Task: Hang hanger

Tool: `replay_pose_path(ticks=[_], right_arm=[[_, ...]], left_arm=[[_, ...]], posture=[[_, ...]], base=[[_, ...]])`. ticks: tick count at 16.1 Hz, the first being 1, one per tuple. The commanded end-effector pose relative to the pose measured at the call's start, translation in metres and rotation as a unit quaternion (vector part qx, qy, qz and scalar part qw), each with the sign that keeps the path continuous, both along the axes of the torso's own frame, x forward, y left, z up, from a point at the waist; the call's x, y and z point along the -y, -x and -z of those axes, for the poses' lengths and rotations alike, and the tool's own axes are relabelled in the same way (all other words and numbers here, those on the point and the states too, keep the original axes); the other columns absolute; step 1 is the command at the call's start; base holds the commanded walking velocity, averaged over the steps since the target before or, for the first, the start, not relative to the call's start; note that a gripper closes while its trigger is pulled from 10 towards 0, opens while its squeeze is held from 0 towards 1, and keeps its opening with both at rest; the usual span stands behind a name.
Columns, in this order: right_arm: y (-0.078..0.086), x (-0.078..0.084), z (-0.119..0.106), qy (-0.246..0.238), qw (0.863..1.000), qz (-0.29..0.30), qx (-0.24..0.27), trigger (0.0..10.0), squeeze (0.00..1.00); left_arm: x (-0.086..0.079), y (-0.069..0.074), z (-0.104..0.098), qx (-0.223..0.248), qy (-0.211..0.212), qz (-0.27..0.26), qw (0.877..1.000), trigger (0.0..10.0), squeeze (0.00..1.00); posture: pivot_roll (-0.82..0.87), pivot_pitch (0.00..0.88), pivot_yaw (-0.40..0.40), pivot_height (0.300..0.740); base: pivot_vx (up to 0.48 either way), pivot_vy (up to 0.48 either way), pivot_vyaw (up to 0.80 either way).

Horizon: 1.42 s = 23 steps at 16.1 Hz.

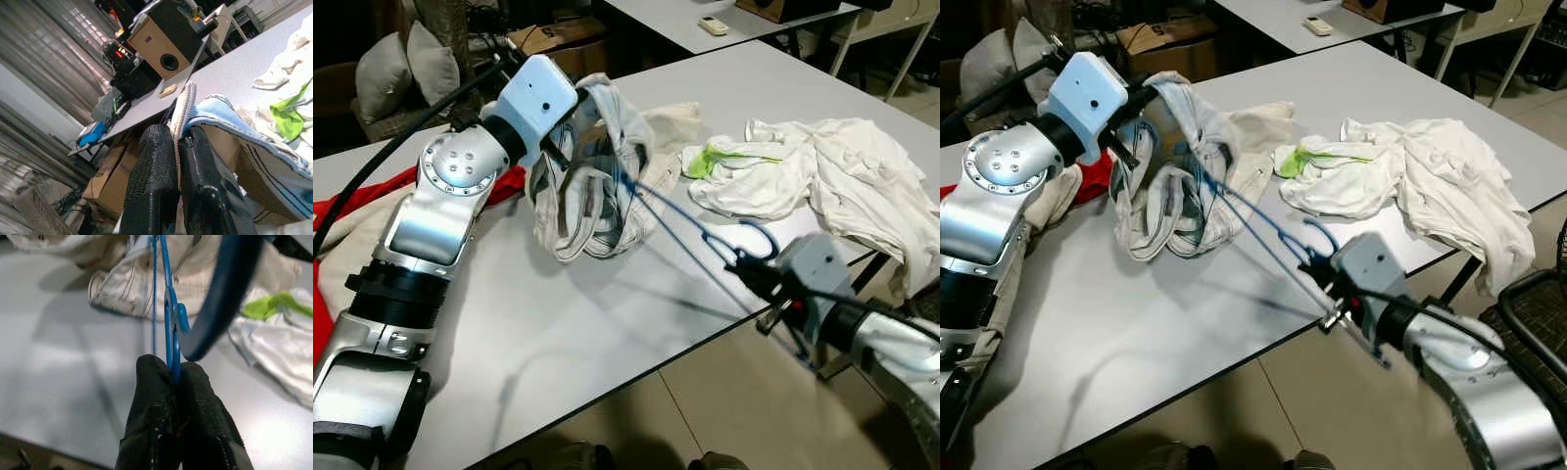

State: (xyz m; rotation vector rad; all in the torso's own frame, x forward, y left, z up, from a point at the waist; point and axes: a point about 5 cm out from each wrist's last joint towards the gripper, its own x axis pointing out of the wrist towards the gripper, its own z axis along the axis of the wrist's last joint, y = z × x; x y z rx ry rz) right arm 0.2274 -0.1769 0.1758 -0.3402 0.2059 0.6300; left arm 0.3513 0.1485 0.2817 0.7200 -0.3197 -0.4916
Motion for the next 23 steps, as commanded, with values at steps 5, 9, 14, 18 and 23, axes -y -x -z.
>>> replay_pose_path(ticks=[5, 9, 14, 18, 23], right_arm=[[-0.02, 0.0, -0.018, -0.033, 0.997, 0.038, 0.053, 10.0, 0.0], [-0.038, 0.022, -0.054, -0.056, 0.978, 0.129, 0.152, 10.0, 0.0], [-0.042, 0.038, -0.064, -0.033, 0.976, 0.136, 0.168, 10.0, 0.0], [-0.028, 0.012, -0.027, -0.032, 0.995, 0.066, 0.061, 10.0, 0.0], [-0.005, -0.01, -0.051, -0.093, 0.989, -0.037, 0.107, 10.0, 0.0]], left_arm=[[0.008, 0.01, 0.002, -0.006, -0.018, 0.049, 0.999, 0.0, 0.0], [-0.018, 0.007, 0.005, -0.003, -0.057, -0.003, 0.998, 0.0, 0.0], [-0.025, 0.014, -0.043, 0.077, -0.005, 0.009, 0.997, 0.0, 0.0], [0.007, 0.016, -0.021, 0.016, 0.018, 0.072, 0.997, 0.0, 0.0], [0.006, -0.003, 0.004, -0.013, -0.037, 0.006, 0.999, 0.0, 0.0]], posture=[[-0.19, 0.068, 0.086, 0.74], [-0.19, 0.069, 0.079, 0.74], [-0.19, 0.069, 0.087, 0.74], [-0.18, 0.062, 0.091, 0.74], [-0.19, 0.052, 0.108, 0.74]], base=[[0.0, 0.0, 0.0], [0.0, 0.0, 0.0], [0.0, 0.0, 0.0], [0.0, 0.0, 0.0], [0.0, 0.0, 0.0]])
